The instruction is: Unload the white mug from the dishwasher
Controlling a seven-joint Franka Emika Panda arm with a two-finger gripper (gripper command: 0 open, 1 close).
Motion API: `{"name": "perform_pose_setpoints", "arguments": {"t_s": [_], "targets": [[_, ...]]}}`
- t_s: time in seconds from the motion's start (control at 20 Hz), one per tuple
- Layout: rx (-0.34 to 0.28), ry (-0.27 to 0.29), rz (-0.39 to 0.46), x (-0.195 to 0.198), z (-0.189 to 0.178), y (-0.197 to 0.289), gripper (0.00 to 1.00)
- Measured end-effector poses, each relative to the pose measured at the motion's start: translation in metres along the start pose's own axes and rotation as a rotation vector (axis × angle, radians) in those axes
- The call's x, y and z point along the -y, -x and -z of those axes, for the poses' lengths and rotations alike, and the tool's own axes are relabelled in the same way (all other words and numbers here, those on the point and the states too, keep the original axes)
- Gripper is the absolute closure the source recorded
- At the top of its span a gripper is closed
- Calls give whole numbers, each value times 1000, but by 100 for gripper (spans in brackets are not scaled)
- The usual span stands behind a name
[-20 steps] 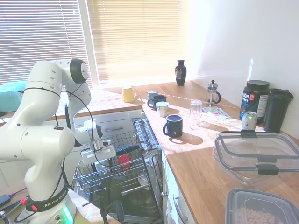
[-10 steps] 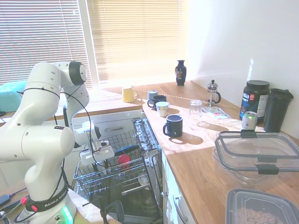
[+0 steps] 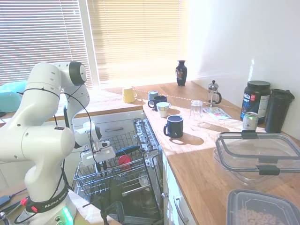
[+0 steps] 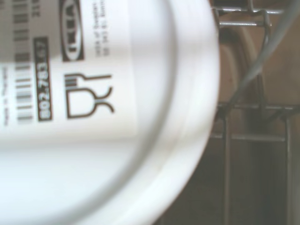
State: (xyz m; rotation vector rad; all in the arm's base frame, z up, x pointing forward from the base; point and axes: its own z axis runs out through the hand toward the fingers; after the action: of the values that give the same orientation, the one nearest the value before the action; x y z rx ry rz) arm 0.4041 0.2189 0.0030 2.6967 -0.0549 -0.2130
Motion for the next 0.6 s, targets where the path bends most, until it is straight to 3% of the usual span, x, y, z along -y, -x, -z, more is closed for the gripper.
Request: {"name": "perform_pose_setpoints", "arguments": {"t_s": [0.6], "targets": [[7,-32,-47,2,18,-3,100]]}}
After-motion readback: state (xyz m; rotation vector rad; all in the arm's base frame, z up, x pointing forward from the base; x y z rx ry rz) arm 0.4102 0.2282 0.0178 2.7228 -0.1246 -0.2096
